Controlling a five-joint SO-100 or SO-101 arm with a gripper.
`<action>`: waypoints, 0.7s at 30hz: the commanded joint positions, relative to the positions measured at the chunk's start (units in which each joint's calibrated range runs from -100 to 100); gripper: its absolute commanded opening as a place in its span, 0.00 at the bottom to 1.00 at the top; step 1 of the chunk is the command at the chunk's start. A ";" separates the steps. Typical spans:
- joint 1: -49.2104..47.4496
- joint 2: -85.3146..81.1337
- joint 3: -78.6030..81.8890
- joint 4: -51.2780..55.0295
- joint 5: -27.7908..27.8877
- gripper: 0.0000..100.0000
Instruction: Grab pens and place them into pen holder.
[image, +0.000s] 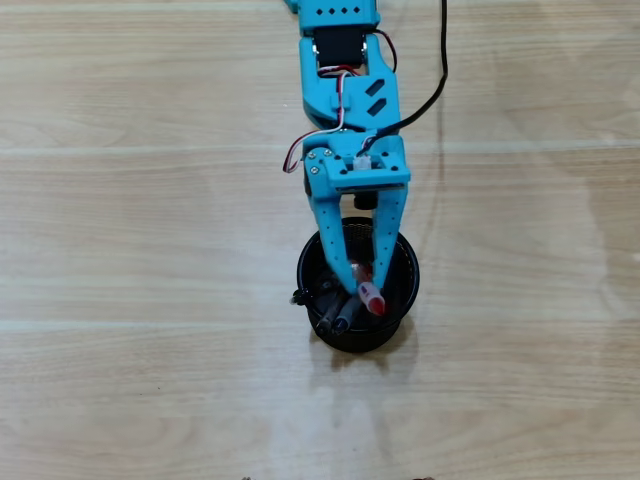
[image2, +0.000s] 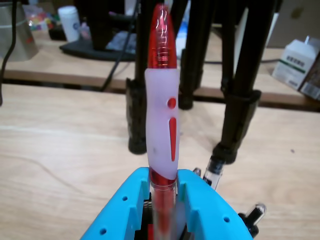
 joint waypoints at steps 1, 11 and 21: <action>0.47 -0.82 -4.47 -1.29 0.26 0.07; -0.58 -8.17 -2.93 0.43 2.76 0.08; -2.35 -10.96 3.14 3.35 2.82 0.08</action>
